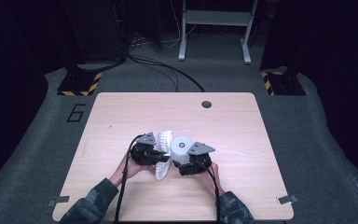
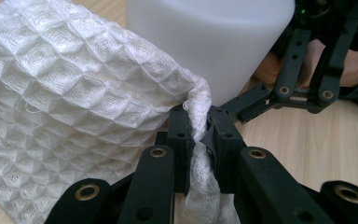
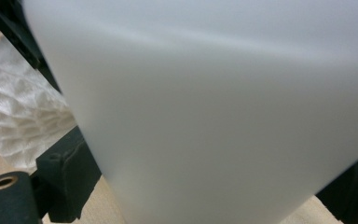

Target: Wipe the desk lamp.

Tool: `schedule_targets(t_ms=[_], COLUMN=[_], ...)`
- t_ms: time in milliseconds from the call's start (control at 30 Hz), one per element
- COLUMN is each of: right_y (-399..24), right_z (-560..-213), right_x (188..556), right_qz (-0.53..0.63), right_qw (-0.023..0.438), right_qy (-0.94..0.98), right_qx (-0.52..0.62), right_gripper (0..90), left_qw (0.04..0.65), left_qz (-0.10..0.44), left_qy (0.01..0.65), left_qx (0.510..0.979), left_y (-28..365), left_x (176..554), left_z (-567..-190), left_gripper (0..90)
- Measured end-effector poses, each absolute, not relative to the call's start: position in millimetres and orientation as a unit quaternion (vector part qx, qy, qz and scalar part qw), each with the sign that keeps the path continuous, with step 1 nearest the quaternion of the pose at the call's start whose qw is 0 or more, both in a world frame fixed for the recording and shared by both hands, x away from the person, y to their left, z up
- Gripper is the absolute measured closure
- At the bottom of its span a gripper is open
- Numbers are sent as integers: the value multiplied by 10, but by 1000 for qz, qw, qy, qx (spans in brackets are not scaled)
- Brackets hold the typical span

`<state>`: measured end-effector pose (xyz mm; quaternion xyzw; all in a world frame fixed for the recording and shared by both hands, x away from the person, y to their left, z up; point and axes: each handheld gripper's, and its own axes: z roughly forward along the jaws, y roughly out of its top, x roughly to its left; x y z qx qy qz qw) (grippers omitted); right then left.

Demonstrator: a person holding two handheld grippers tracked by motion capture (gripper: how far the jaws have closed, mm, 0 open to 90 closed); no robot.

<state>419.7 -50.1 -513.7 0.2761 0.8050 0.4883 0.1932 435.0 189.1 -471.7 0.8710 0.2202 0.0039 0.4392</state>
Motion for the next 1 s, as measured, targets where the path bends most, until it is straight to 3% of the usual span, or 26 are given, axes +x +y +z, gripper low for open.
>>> schedule_targets(t_ms=[1000], right_y=[-496], right_z=[-5138], right_x=[4192], right_qz=[488], right_qw=[192], right_qy=[805], right_qx=[279], right_gripper=[78], left_qw=[396], left_qz=[-33], left_qy=[241], left_qx=[885], left_y=[1799], left_x=[4451], left_z=[-5112], left_gripper=[815])
